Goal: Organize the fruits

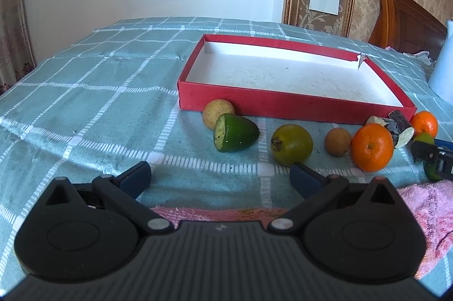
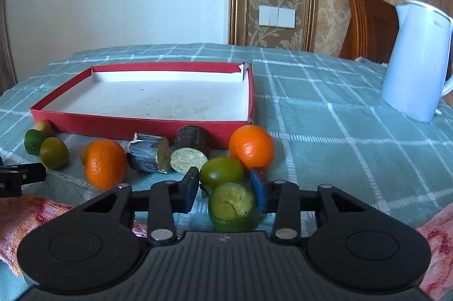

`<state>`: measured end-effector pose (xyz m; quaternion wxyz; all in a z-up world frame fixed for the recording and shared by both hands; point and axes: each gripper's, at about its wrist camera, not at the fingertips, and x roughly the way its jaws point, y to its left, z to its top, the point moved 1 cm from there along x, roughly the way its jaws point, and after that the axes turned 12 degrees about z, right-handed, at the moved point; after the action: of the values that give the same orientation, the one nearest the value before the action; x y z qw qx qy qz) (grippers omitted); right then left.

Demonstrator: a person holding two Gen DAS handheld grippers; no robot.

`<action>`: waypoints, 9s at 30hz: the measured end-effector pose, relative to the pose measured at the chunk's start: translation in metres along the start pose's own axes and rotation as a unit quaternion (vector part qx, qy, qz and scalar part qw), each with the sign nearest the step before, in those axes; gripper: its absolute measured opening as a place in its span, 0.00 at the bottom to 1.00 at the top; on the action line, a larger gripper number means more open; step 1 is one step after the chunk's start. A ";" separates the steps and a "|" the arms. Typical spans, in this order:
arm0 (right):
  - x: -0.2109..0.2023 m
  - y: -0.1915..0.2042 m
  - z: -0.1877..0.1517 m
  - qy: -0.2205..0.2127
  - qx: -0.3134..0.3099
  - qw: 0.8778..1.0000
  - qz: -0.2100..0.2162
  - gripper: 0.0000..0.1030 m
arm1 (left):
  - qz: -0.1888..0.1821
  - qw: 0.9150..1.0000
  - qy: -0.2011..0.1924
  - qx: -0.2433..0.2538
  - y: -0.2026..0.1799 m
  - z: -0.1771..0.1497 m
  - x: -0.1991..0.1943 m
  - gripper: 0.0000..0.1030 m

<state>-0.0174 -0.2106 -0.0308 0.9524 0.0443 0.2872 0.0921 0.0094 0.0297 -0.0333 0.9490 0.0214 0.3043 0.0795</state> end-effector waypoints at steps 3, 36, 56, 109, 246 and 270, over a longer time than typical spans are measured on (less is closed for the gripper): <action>0.005 0.004 0.001 0.013 -0.016 1.000 -0.007 0.39 | 0.002 1.000 0.001 0.004 -0.001 0.000 0.001 1.00; -0.014 0.009 0.007 -0.069 -0.015 0.995 0.069 0.33 | 0.002 1.000 -0.015 -0.024 0.035 0.010 -0.006 1.00; -0.019 0.005 0.007 -0.088 0.001 0.992 0.086 0.33 | -0.003 0.999 -0.050 -0.002 -0.009 0.017 -0.024 1.00; -0.020 0.001 0.007 -0.085 0.011 0.993 0.083 0.33 | -0.071 0.974 -0.090 0.196 -0.056 0.011 0.004 0.35; -0.002 0.032 -0.014 0.056 -0.124 0.977 0.165 0.96 | -0.024 0.997 -0.014 0.078 -0.055 0.125 0.116 0.32; 0.000 0.033 -0.014 0.057 -0.125 0.976 0.168 0.98 | 0.024 0.995 -0.063 0.068 -0.042 0.138 0.084 0.77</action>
<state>-0.0302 -0.1784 -0.0377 0.9033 -0.0331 0.3161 0.2881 0.1631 0.0035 0.0271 0.9605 0.0976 0.2482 0.0801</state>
